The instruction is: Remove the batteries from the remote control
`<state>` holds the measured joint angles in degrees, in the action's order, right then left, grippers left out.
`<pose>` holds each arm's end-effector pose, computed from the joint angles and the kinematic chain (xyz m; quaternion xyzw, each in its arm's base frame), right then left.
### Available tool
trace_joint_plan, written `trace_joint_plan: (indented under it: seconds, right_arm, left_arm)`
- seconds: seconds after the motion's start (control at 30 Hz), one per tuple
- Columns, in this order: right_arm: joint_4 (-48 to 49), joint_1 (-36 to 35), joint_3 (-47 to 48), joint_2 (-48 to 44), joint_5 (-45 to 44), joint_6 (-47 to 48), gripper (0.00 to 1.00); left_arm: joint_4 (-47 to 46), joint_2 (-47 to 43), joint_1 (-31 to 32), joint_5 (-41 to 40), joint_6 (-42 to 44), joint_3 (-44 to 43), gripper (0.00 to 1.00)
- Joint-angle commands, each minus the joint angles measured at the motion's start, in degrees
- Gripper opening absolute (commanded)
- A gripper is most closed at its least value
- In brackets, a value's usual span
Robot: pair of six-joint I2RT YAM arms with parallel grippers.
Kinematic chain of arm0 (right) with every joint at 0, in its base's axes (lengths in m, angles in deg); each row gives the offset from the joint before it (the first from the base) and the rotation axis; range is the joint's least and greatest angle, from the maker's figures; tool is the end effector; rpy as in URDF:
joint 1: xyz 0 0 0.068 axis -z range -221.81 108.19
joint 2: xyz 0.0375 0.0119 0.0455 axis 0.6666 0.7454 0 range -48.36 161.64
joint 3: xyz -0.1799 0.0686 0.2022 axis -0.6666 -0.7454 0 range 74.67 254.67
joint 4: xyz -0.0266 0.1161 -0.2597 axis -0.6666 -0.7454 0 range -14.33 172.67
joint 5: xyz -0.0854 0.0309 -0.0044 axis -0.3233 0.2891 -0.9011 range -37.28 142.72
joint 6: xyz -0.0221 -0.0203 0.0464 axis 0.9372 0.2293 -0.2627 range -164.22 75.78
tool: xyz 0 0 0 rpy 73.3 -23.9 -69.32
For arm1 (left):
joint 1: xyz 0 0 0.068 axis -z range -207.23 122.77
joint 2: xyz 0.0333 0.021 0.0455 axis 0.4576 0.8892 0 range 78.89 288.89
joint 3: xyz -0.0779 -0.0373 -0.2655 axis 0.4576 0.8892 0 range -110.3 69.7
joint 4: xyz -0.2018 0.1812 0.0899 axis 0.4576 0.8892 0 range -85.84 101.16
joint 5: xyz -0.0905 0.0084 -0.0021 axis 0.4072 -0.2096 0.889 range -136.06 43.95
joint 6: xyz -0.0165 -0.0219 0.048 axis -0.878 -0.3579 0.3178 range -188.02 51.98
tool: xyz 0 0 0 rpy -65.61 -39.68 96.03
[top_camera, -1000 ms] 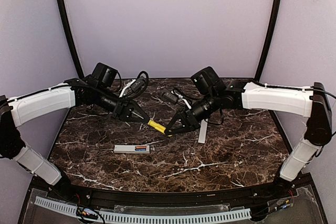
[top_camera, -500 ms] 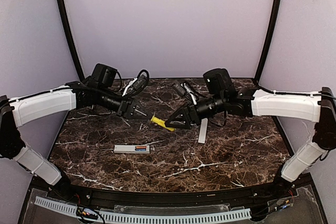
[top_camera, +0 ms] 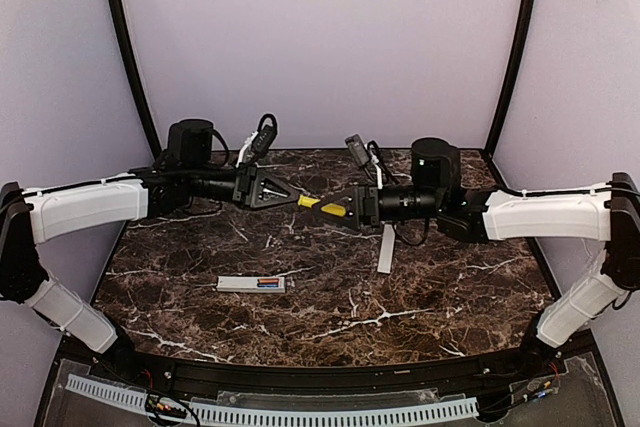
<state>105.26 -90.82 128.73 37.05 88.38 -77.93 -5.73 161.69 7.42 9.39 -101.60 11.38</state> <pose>0.2222 0.2892 0.2777 -0.2938 0.6896 0.5840 0.3115 0.2700 -0.2243 0.3003 0.2910 0.6977 -0.6083 0.2418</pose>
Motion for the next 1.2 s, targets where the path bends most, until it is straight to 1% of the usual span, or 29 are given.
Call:
trace_joint_plan:
  seconds: [0.0,0.13,0.3,0.53,0.7,0.83,1.17]
  right_arm:
    - [11.0,0.3,-1.6,-0.2,-1.0,-4.8,0.86]
    - [15.7,0.3,-1.9,1.1,-0.1,-7.6,0.80]
    - [21.0,0.4,-2.5,1.8,0.3,-9.3,0.71]
    - [21.9,0.4,-0.8,3.6,2.2,-9.7,0.54]
    - [22.2,0.4,-0.5,3.8,2.5,-9.5,0.43]
    - [22.3,0.5,-0.5,3.3,2.0,-9.2,0.41]
    - [22.5,1.0,0.2,2.8,0.9,-9.0,0.41]
  left_arm:
    - [-11.0,-0.3,0.2,0.7,-8.6,1.4,0.00]
    - [-16.4,0.7,0.2,1.4,-12.8,1.9,0.00]
    - [-17.2,1.3,0.1,0.5,-13.9,1.6,0.00]
    - [-19.7,1.8,0.2,0.5,-16.3,1.7,0.00]
    - [-19.0,1.3,0.1,0.2,-15.8,1.5,0.00]
    - [-18.3,1.1,0.2,0.0,-15.5,1.7,0.00]
    - [-18.8,-0.2,0.2,-0.9,-16.4,2.7,0.00]
